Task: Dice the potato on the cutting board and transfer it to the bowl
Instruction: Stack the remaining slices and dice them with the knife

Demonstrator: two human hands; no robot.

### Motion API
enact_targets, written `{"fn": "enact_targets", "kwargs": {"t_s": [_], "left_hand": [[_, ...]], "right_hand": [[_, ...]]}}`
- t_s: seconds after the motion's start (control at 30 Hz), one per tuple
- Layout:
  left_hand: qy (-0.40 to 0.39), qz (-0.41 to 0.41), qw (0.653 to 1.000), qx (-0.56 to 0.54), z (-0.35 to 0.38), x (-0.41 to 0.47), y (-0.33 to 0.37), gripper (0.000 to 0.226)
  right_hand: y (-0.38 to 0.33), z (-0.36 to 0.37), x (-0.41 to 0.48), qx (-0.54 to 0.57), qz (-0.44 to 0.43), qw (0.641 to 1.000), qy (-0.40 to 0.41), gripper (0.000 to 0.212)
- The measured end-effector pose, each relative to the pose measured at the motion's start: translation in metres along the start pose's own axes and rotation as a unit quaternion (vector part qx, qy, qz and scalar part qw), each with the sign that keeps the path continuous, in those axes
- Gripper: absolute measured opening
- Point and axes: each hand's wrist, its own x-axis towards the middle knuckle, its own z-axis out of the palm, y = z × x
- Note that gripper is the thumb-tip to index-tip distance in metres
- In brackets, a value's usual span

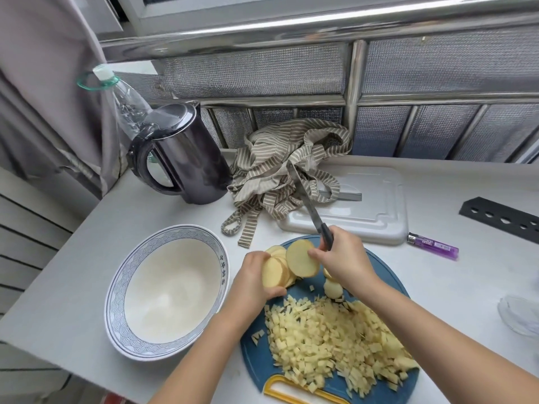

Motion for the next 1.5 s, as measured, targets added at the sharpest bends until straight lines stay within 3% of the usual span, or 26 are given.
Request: {"fn": "enact_targets", "kwargs": {"t_s": [0.23,0.33,0.53,0.73,0.9,1.0,1.1,1.2,1.3,1.5], "left_hand": [[0.107,-0.059,0.987,-0.103,-0.007,-0.011,0.008,0.069],[0.101,-0.076,0.984,-0.128,-0.006,-0.015,0.013,0.066],[0.038,-0.055,0.997,-0.049,0.003,-0.008,0.020,0.072],[-0.027,-0.032,0.996,0.073,0.007,0.005,0.031,0.093],[-0.020,-0.050,0.995,0.085,0.006,0.011,0.029,0.079],[-0.025,-0.062,0.992,0.104,0.006,0.015,0.033,0.087],[0.010,0.022,0.991,0.130,0.013,0.019,0.055,0.079],[-0.104,0.107,0.985,0.083,0.026,0.032,0.087,0.055],[-0.239,0.144,0.951,0.135,0.038,0.048,0.109,0.063],[-0.235,0.117,0.953,0.148,0.037,0.058,0.112,0.064]], "right_hand": [[-0.002,0.008,0.006,-0.016,-0.007,1.000,-0.026,0.026],[-0.008,0.022,0.009,-0.031,-0.025,0.997,-0.060,0.023],[0.001,0.021,0.004,-0.067,-0.047,0.994,-0.072,0.012],[0.026,-0.031,0.006,-0.085,-0.041,0.995,-0.015,0.023],[0.042,-0.055,0.008,-0.068,-0.024,0.997,0.017,0.022],[0.049,-0.062,0.006,-0.065,-0.021,0.997,0.020,0.018],[0.057,-0.065,0.002,-0.062,-0.017,0.998,0.022,0.016],[0.063,-0.067,-0.001,-0.061,-0.015,0.998,0.027,0.016],[0.067,-0.069,-0.004,-0.048,-0.006,0.998,0.030,0.017],[0.078,-0.066,-0.010,-0.034,0.000,0.999,0.029,0.016]]}}
